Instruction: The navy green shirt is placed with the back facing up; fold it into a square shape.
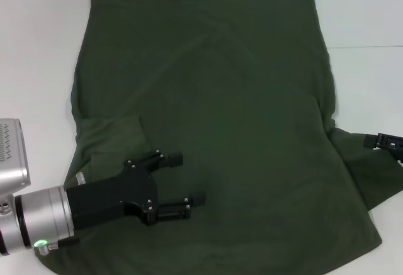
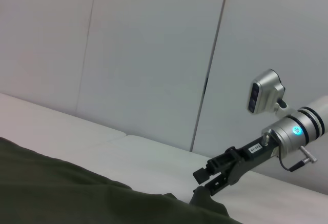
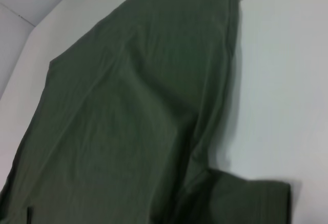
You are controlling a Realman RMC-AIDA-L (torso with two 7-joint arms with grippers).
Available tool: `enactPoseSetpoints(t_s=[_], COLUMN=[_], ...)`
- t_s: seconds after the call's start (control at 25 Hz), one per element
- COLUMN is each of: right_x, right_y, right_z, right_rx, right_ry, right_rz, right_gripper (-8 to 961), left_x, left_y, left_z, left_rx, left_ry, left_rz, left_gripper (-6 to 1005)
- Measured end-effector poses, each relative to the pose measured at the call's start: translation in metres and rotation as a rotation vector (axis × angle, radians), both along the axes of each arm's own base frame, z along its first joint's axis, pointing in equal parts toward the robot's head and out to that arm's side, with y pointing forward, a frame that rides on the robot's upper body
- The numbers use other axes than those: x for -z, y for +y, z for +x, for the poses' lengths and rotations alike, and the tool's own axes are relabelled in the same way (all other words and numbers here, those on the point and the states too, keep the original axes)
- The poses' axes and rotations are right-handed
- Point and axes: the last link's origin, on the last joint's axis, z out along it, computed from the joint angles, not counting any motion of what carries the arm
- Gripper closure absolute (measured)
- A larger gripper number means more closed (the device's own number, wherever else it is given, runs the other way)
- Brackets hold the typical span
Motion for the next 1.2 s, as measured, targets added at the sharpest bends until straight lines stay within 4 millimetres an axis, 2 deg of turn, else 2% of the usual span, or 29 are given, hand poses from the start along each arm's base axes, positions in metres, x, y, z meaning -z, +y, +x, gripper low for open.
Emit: enactPoseSetpoints(t_s=[0.36, 0.68, 0.92, 1.2], right_x=[0.0003, 0.001, 0.0015, -0.0008], right_y=[-0.0107, -0.009, -0.0081, -0.0083], right_z=[0.0042, 0.0022, 0.002, 0.0042], right_rx=[0.005, -0.004, -0.005, 0.006], right_ry=[0.02, 0.02, 0.013, 0.012], right_rz=[-0.013, -0.015, -0.018, -0.004], right_gripper=[65, 66, 273, 428], left_x=[0.0005, 0.0003, -0.0002, -0.0005], left_y=[0.001, 0.0008, 0.0007, 0.0008], left_z=[0.0019, 0.003, 0.0029, 0.0028], left_rx=[0.007, 0.012, 0.01, 0.009], left_ry=[0.0, -0.004, -0.007, -0.008], left_rz=[-0.005, -0.008, -0.006, -0.005], left_gripper=[82, 80, 80, 81])
